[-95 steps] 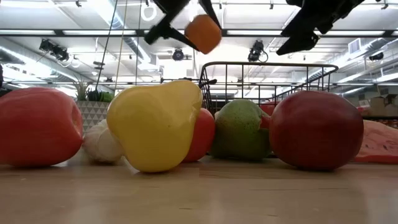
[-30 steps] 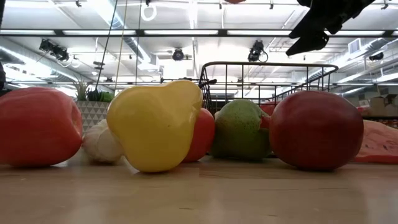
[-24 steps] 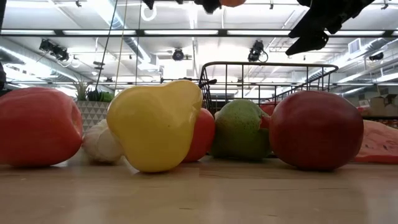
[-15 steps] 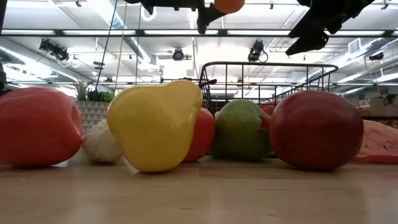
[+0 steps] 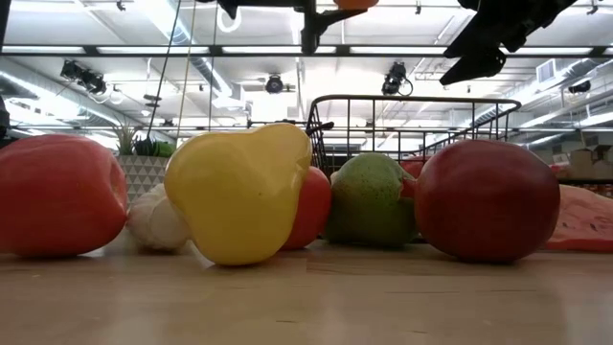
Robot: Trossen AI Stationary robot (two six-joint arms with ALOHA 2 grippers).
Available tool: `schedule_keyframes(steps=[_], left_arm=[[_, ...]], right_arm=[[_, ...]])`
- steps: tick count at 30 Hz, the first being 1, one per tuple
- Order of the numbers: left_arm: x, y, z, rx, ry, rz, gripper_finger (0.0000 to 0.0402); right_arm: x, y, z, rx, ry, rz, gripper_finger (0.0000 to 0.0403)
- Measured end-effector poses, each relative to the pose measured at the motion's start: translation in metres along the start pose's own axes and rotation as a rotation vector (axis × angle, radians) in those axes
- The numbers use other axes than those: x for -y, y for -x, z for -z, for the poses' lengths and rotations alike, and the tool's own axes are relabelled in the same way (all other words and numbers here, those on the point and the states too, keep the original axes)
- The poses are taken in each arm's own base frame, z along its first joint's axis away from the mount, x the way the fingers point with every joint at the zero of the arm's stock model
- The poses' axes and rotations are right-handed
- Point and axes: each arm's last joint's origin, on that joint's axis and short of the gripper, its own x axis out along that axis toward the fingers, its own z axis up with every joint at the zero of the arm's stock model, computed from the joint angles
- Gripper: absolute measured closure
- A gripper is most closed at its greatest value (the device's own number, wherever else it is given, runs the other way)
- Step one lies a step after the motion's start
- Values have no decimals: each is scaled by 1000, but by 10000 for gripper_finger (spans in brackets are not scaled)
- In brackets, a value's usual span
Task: Build produce basket
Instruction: Put the orange into the brown wire basket
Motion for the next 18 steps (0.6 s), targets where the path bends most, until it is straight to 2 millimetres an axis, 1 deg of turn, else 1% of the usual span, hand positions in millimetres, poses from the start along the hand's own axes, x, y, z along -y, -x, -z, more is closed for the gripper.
schedule_keyframes(steps=[3, 12, 18], left_arm=[[4, -2, 4, -12, 19, 10, 115], [24, -10, 23, -57, 32, 75, 115], [26, -11, 25, -63, 31, 80, 115]], right_arm=[[0, 0, 0, 0, 0, 0, 7], [0, 0, 0, 0, 1, 0, 7], [0, 0, 0, 4, -1, -1, 7]])
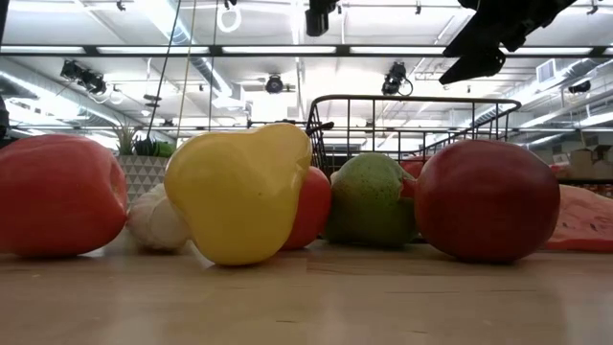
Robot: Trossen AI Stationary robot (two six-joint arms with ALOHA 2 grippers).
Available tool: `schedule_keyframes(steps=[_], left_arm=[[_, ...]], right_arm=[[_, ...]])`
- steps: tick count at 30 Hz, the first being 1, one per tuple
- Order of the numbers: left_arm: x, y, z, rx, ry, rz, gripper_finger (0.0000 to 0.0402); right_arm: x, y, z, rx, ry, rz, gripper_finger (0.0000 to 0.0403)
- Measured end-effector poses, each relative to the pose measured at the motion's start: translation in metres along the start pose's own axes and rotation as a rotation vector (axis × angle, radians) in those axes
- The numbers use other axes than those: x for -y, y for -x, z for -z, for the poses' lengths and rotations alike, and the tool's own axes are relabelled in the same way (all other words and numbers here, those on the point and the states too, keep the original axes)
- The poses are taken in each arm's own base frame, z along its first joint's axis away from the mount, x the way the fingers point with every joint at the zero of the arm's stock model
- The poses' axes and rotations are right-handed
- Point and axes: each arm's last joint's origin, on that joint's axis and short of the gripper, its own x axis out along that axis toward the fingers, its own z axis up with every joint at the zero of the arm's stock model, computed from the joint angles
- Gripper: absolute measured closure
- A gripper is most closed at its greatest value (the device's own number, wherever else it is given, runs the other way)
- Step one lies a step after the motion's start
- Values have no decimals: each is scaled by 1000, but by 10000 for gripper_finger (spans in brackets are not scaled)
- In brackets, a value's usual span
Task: Build produce basket
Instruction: Put the orange into the brown wire basket
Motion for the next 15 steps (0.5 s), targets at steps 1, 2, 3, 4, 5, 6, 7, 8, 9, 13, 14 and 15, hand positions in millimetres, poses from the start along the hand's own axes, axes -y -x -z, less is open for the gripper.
schedule_keyframes(steps=[1, 2, 3, 4, 5, 6, 7, 8, 9, 13, 14, 15], left_arm=[[0, 0, 0, 0, 0, 0, 115], [0, 0, 0, 0, 0, 0, 115], [0, 0, 0, 0, -1, 0, 115], [0, 0, 0, 0, -7, 0, 115], [0, 0, 0, -1, -27, -1, 115], [0, 0, 0, -7, -54, -1, 115], [-1, 0, 1, -19, -87, 0, 115], [-2, 0, 2, -32, -124, -1, 115], [-3, 0, 3, -45, -162, -8, 115], [-9, 1, 6, -97, -318, -52, 115], [-11, 2, 6, -102, -378, -69, 115], [-13, 3, 6, -104, -442, -86, 115]], right_arm=[[0, 0, 0, 0, 0, 0, 7], [0, 0, 0, 0, 0, 0, 7], [0, 0, 0, 0, 0, 0, 7], [0, 0, 0, 0, 0, 0, 7], [0, 0, 0, 0, 0, 0, 7], [0, 0, 0, 0, 1, 0, 7], [0, 0, 0, 0, 3, 0, 7], [0, 0, 0, 1, 7, -1, 7], [0, 0, 0, 2, 11, -1, 7], [-1, -2, -3, 22, 28, -5, 7], [-2, -3, -4, 28, 27, -7, 7], [-2, -4, -4, 32, 26, -8, 7]])
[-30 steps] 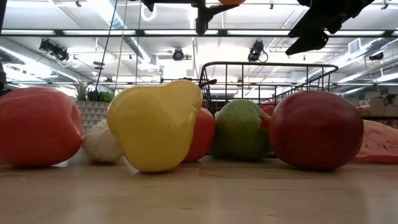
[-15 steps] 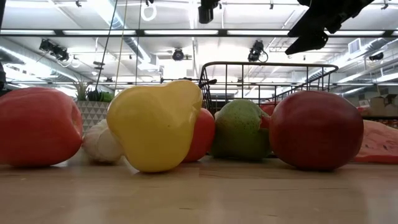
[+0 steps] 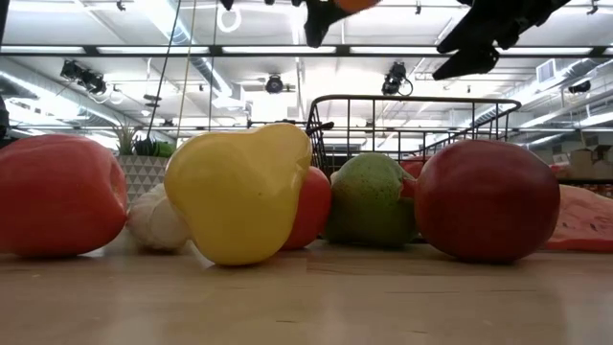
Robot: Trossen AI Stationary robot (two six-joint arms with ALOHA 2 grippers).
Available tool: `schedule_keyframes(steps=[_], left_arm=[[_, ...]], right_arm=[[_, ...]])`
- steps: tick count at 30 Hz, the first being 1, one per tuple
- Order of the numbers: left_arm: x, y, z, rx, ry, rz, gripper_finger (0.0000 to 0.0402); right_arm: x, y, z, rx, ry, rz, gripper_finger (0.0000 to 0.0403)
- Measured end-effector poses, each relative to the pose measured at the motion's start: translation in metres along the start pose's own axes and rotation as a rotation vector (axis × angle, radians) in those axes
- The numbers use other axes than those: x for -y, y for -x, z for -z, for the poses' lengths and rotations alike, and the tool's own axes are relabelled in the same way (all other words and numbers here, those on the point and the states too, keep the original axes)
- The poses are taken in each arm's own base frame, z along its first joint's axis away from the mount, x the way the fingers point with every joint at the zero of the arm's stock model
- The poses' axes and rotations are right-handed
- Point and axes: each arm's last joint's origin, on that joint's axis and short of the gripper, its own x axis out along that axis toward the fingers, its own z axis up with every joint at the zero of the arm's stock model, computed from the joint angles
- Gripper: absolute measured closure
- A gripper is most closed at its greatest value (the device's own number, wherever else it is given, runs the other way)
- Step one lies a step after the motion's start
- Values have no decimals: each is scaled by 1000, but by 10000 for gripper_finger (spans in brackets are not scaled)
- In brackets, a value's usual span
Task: Build produce basket
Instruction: Put the orange into the brown wire basket
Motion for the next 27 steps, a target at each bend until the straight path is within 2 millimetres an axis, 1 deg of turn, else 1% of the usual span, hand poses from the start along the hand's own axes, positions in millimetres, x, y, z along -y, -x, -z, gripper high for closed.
schedule_keyframes(steps=[6, 10, 12, 19, 22, 27], left_arm=[[-6, 1, 3, -34, -470, -100, 115], [-5, 1, 4, -61, -772, -106, 115], [-4, 0, 5, -76, -900, -102, 115], [3, -3, 8, -100, -1221, -102, 115], [5, -5, 14, -154, -1370, -69, 115], [1, -12, 27, -243, -1538, -9, 115]], right_arm=[[-4, -8, -7, 54, 4, -10, 7], [-8, -13, -16, 131, -15, -34, 7], [-9, -16, -17, 141, -16, -51, 7], [-14, -24, -16, 114, -18, -70, 7], [-18, -27, -12, 71, -22, -114, 7], [-21, -27, -4, -6, -35, -121, 7]])
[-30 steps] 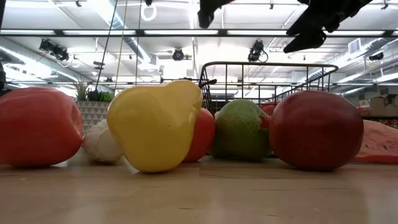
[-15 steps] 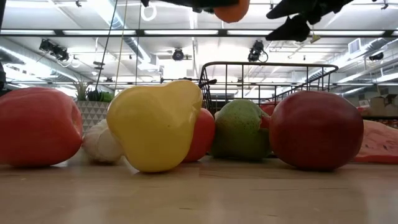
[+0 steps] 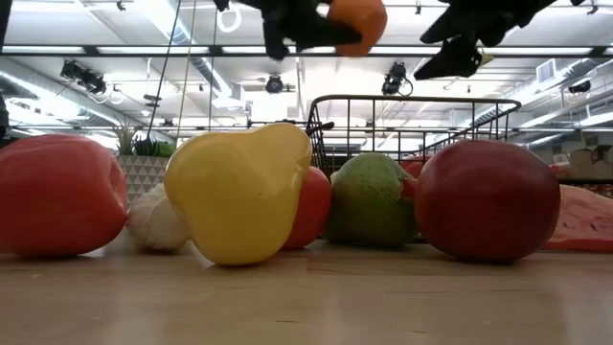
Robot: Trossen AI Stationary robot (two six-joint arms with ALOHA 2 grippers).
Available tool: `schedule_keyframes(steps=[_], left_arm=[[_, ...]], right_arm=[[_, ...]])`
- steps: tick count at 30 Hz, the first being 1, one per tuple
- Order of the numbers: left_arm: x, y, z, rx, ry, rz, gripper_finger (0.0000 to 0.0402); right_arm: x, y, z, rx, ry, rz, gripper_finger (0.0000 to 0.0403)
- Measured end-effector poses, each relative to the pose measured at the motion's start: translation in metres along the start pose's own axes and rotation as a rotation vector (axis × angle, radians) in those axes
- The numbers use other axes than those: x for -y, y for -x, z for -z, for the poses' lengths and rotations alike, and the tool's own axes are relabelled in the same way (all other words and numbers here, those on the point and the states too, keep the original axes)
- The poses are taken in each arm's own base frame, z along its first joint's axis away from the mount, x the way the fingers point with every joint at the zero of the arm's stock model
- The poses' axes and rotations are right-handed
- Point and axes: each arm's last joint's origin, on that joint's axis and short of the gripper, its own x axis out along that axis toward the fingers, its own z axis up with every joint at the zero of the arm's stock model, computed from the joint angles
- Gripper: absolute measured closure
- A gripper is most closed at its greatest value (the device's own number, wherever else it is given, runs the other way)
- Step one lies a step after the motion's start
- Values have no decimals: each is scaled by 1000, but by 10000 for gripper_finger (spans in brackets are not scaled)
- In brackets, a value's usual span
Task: Build produce basket
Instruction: Put the orange into the brown wire basket
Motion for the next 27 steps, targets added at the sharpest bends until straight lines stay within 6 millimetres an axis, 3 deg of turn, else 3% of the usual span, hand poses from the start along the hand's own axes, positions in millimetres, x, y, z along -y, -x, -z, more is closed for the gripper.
schedule_keyframes(steps=[15, 20, 27], left_arm=[[5, -4, -3, 1, -349, 24, 115], [5, -5, -3, 4, -304, 24, 115], [7, -8, -6, -68, -308, 10, 115]], right_arm=[[-9, 3, -4, 59, 54, -46, 7], [-18, -5, -13, 194, 107, -69, 7], [-19, -24, 0, 313, 140, -33, 7]])
